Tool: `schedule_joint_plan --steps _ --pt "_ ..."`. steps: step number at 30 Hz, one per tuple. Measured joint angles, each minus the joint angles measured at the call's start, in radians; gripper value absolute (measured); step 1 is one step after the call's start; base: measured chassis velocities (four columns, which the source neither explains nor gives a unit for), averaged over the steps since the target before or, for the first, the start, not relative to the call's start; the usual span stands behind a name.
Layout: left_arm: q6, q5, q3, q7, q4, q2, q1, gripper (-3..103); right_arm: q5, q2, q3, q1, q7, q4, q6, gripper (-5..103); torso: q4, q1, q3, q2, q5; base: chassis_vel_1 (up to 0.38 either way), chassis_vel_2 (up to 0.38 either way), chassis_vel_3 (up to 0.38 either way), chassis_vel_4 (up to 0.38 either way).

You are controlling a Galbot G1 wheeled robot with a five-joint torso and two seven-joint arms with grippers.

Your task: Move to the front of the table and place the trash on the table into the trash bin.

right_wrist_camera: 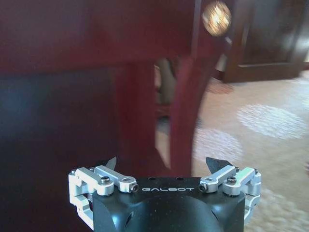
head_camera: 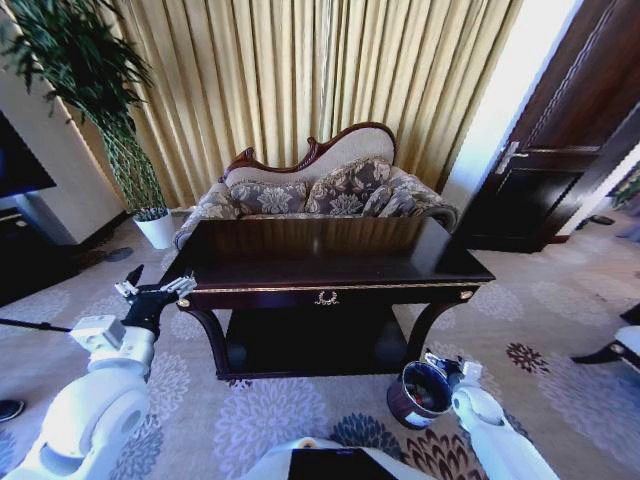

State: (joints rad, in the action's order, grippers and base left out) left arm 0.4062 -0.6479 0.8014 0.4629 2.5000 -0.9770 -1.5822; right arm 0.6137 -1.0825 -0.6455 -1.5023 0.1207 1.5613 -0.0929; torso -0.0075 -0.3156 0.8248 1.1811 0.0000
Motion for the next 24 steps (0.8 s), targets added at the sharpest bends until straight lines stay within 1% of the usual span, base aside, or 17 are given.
schedule_joint_plan --steps 2,3,7,8,12,13,14,17,18,19,20,22,24 --pt "0.000 0.000 -0.001 0.000 0.000 0.000 0.003 100 0.008 -0.009 -0.014 -0.052 -0.009 0.086 0.010 100 -0.0001 0.000 0.000 0.000 0.0001 0.000 0.000 0.000 0.000" --pt "0.000 0.000 -0.001 0.000 0.000 0.000 0.003 100 0.008 -0.009 -0.014 -0.052 -0.009 0.086 0.010 100 -0.0001 0.000 0.000 0.000 0.0001 0.000 0.000 0.000 0.000" --pt "-0.001 -0.001 -0.006 -0.001 0.000 0.000 0.007 100 0.030 -0.025 -0.049 -0.151 -0.011 0.305 0.014 100 0.0001 0.000 0.000 0.000 -0.0002 0.000 0.000 0.000 0.000" --pt "-0.001 -0.001 -0.006 -0.001 0.000 0.000 0.007 100 0.030 -0.025 -0.049 -0.151 -0.011 0.305 0.014 100 0.0001 0.000 0.000 0.000 -0.0002 0.000 0.000 0.000 0.000" --pt "-0.001 -0.001 -0.010 -0.001 0.000 -0.005 0.013 100 0.053 -0.038 -0.067 -0.201 -0.003 0.528 -0.010 100 0.0001 0.000 0.000 0.000 -0.0003 0.000 0.000 0.000 0.000" --pt "-0.001 -0.001 -0.010 -0.001 0.000 -0.007 0.013 100 0.053 -0.039 -0.066 -0.204 0.007 0.566 -0.019 100 0.0001 0.000 0.000 0.000 -0.0002 0.000 0.000 0.000 0.000" --pt "-0.001 -0.001 -0.010 -0.001 0.000 -0.007 0.013 100 0.053 -0.039 -0.066 -0.204 0.007 0.566 -0.019 100 0.0001 0.000 0.000 0.000 -0.0002 0.000 0.000 0.000 0.000" --pt "-0.001 -0.001 -0.009 -0.001 0.000 -0.012 0.010 100 0.055 -0.031 -0.057 -0.202 0.054 0.703 -0.061 100 0.0000 0.000 0.000 0.000 -0.0001 0.000 0.000 0.000 0.000" --pt "-0.001 -0.001 -0.008 -0.001 0.000 -0.014 0.009 100 0.061 -0.021 -0.051 -0.192 0.082 0.756 -0.082 100 0.0001 0.000 0.000 0.000 -0.0001 0.000 0.000 0.000 0.000" --pt "-0.001 -0.001 -0.008 -0.001 0.000 -0.014 0.009 100 0.061 -0.021 -0.051 -0.192 0.082 0.756 -0.082 100 0.0001 0.000 0.000 0.000 -0.0001 0.000 0.000 0.000 0.000" --pt "-0.001 -0.001 -0.008 -0.001 0.000 -0.017 0.008 100 0.073 -0.006 -0.044 -0.179 0.121 0.810 -0.111 100 0.0002 0.000 0.000 0.000 -0.0002 0.000 0.000 0.000 0.000" --pt "-0.001 -0.001 -0.008 -0.002 0.000 -0.021 0.008 100 0.103 0.023 -0.042 -0.157 0.173 0.881 -0.155 100 0.0003 0.000 0.000 0.000 -0.0002 0.000 0.000 0.000 0.000" --pt "0.000 -0.002 -0.009 -0.002 0.000 -0.022 0.008 100 0.138 0.052 -0.050 -0.141 0.222 0.934 -0.186 100 0.0003 0.000 0.000 0.000 -0.0002 0.000 0.000 0.000 0.000"
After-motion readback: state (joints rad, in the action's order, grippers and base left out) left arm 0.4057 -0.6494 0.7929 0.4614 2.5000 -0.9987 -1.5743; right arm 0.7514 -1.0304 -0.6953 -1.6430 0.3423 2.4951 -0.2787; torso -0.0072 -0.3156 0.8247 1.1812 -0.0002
